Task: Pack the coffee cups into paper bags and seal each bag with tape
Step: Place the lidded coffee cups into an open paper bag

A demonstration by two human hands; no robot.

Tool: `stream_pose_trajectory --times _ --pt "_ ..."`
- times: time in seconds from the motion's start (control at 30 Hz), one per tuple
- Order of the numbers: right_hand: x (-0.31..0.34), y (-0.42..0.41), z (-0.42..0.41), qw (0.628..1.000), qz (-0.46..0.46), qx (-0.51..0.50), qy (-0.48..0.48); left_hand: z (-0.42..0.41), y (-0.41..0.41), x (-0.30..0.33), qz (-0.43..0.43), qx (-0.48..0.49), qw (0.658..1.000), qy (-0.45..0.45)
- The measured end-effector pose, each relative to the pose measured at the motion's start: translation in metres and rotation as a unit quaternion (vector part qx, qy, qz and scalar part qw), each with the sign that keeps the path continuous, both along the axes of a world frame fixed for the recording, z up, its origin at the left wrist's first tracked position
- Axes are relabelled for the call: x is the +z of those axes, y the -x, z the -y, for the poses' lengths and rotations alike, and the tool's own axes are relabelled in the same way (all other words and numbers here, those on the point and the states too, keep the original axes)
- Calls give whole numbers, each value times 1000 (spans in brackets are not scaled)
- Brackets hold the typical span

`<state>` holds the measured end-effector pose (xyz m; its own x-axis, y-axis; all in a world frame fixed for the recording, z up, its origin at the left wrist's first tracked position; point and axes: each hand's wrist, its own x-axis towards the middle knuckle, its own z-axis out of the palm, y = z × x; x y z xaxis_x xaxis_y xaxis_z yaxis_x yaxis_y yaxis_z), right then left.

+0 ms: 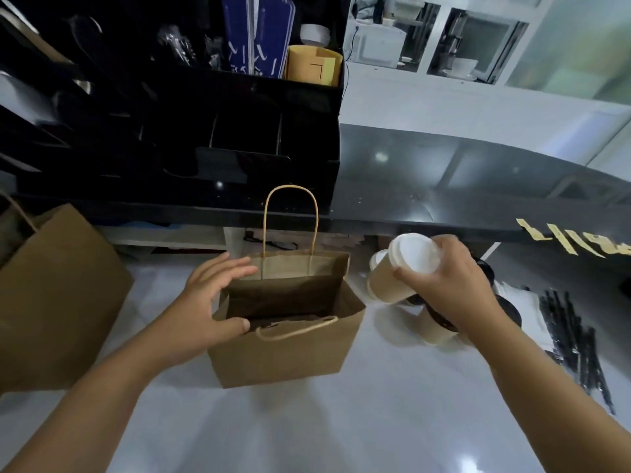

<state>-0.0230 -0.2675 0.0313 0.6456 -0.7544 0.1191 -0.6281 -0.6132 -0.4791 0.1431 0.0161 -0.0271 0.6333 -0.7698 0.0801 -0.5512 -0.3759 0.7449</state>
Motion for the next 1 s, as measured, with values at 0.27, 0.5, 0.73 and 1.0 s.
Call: stream_pose_trajectory --times 0.27,0.5,0.73,1.0 --pt "56 -6 -41 990 106 38 -83 -15 -7 8 -50 -49 997 -32" --pt "64 -23 -81 985 73 106 -110 -23 -5 6 -82 -76 993 -33" --pt "31 -53 -113 976 -70 196 -64 -27 -15 6 -99 -102 989 -48" --pt "14 -73 -125 933 -236 266 -60 -26 -22 6 -119 -132 983 -45"
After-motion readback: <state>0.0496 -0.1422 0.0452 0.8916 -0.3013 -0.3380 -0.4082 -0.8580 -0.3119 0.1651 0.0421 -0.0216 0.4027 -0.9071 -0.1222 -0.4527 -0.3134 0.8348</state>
